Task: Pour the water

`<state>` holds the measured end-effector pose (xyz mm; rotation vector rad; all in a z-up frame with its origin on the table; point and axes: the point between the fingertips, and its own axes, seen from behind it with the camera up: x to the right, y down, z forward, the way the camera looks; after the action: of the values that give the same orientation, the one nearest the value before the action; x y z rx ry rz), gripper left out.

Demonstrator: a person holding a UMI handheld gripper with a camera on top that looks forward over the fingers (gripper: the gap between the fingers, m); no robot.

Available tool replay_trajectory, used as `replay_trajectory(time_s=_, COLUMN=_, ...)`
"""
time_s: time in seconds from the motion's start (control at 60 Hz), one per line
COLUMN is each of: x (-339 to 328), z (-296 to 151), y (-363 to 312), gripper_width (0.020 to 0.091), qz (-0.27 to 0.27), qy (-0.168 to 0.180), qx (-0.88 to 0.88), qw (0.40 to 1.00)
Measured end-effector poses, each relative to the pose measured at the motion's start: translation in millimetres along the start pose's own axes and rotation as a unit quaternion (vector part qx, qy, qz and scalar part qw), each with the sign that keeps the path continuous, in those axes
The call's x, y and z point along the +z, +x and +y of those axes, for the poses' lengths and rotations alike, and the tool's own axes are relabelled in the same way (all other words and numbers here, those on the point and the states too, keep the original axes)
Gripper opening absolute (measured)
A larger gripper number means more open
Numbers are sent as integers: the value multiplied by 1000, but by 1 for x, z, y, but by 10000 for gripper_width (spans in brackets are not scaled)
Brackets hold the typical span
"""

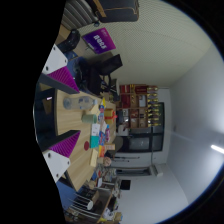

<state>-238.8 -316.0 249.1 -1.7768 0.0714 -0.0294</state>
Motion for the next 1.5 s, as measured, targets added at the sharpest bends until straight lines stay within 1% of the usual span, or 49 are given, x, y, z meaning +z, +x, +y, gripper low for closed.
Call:
replay_trajectory(time_s=0.117, x=47, z=19, y=-32, gripper_width=814, qz=-15, qy=6, qx=-2, qw=1000)
replay_trajectory(time_s=0.267, x=137, z=45, y=-62, gripper_width=812, qz=-30, qy=14, qx=-4, qw=999)
replay_trajectory(time_s=0.317, x=170, z=51, y=-62, gripper_width=810, qz=-20, qy=21, qx=-8, qw=1000)
replay_trajectory(time_s=0.417, x=227, z=62, y=-47, gripper_width=806, qz=16, qy=36, qx=-11, qw=999)
replay_trajectory(time_s=0.5, x=263, z=71, y=-38, gripper_width=810, qz=32, qy=36, qx=3, qw=999)
replay_trajectory(time_s=0.583, x=292, z=75, y=-38, gripper_width=822, qz=24, qy=38, qx=15, qw=999)
replay_trajectory(time_s=0.733, x=335, z=74, y=-49, gripper_width=811, qz=6, qy=46, qx=21, qw=999)
replay_trajectory(time_s=0.767, x=344, z=75, y=-51, gripper_width=801, qz=1, qy=43, qx=18, qw=999)
replay_trajectory(time_s=0.8, x=353, z=81, y=-51, gripper_width=780, qz=-1, qy=32, qx=15, qw=999)
replay_trajectory(time_s=0.833, x=360, z=90, y=-48, gripper_width=638, qz=3, qy=15, qx=13, qw=1000)
replay_trajectory(time_s=0.867, x=365, z=88, y=-43, gripper_width=630, qz=1, qy=23, qx=15, qw=1000)
replay_trajectory(time_s=0.95, x=369, z=86, y=-47, gripper_width=590, qz=-14, qy=28, qx=0, qw=1000)
replay_trajectory(time_s=0.967, x=370, z=86, y=-50, gripper_width=595, qz=-20, qy=28, qx=-2, qw=999)
replay_trajectory(time_s=0.983, x=372, z=82, y=-59, gripper_width=568, qz=-25, qy=26, qx=-2, qw=999)
replay_trajectory(time_s=1.0, x=373, z=85, y=-59, gripper_width=566, qz=-33, qy=25, qx=1, qw=999)
replay_trajectory(time_s=1.05, x=376, z=88, y=-66, gripper_width=545, qz=-54, qy=13, qx=8, qw=998)
replay_trajectory(time_s=1.067, x=378, z=88, y=-66, gripper_width=521, qz=-57, qy=9, qx=6, qw=998)
replay_trajectory(time_s=1.083, x=379, z=88, y=-67, gripper_width=523, qz=-60, qy=6, qx=4, qw=998)
replay_trajectory(time_s=1.1, x=381, z=88, y=-69, gripper_width=493, qz=-65, qy=1, qx=3, qw=998)
replay_trajectory(time_s=1.117, x=387, z=85, y=-74, gripper_width=492, qz=-72, qy=-6, qx=6, qw=997)
replay_trajectory(time_s=1.133, x=391, z=86, y=-71, gripper_width=493, qz=-88, qy=-11, qx=11, qw=996)
replay_trajectory(time_s=1.15, x=391, z=85, y=-77, gripper_width=468, qz=-103, qy=-18, qx=21, qw=994)
replay_trajectory(time_s=1.2, x=394, z=73, y=-108, gripper_width=464, qz=-142, qy=-34, qx=62, qw=987)
replay_trajectory(time_s=1.233, x=397, z=60, y=-121, gripper_width=466, qz=-164, qy=-39, qx=80, qw=982)
replay_trajectory(time_s=1.267, x=406, z=45, y=-122, gripper_width=465, qz=-182, qy=-36, qx=98, qw=978)
replay_trajectory(time_s=1.383, x=427, z=-40, y=-141, gripper_width=466, qz=-226, qy=-21, qx=230, qw=946)
replay_trajectory(time_s=1.417, x=435, z=-64, y=-139, gripper_width=466, qz=-233, qy=-15, qx=284, qw=930)
replay_trajectory(time_s=1.433, x=446, z=-67, y=-129, gripper_width=466, qz=-242, qy=-10, qx=314, qw=918)
replay_trajectory(time_s=1.5, x=458, z=-103, y=-110, gripper_width=464, qz=-263, qy=-8, qx=454, qw=851)
